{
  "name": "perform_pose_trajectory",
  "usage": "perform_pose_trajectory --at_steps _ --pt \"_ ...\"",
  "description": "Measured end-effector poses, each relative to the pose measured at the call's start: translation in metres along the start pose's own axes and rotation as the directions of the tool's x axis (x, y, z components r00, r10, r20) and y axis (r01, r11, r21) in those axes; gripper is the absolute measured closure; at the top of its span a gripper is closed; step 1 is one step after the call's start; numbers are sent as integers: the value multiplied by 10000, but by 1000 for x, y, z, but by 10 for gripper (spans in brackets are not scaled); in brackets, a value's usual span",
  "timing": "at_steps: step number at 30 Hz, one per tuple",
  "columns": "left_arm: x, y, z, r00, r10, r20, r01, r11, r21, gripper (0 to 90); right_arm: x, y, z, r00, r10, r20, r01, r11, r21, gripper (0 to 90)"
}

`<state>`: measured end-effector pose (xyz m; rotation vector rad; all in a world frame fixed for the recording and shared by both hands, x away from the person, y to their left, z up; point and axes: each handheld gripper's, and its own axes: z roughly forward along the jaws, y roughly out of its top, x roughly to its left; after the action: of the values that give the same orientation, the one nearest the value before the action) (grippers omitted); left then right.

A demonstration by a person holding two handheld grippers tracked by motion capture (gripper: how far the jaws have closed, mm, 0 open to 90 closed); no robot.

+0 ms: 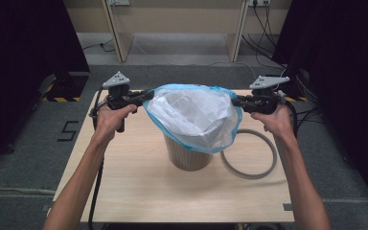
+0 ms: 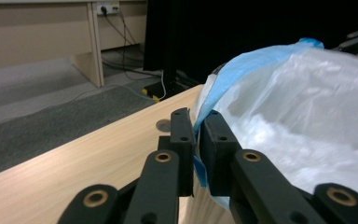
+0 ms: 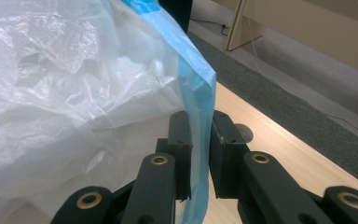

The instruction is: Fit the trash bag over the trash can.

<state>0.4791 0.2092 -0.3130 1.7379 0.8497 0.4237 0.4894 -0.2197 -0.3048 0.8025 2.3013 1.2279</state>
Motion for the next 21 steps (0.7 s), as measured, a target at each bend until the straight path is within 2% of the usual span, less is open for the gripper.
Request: perform_pose_trajectory --at_steps 5,9,15,18,21 --pt "5 -12 9 9999 -137 6 137 9997 206 879 -6 0 20 9998 73 -203 -69 9997 217 845" --pt "7 -19 13 9998 -221 11 220 9994 281 885 -11 -4 35 9984 345 -445 -331 9989 321 856" --pt "7 -26 15 9999 -116 -22 117 9989 450 888 -15 -12 53 9959 608 -663 -584 9976 374 862" --pt "8 -32 19 9996 -298 31 296 9984 482 889 -19 -16 62 9949 757 -667 -726 9962 473 862" --pt "7 -38 22 9995 -294 111 287 9978 590 890 -22 -22 68 9909 1035 -860 -1001 9940 438 863"
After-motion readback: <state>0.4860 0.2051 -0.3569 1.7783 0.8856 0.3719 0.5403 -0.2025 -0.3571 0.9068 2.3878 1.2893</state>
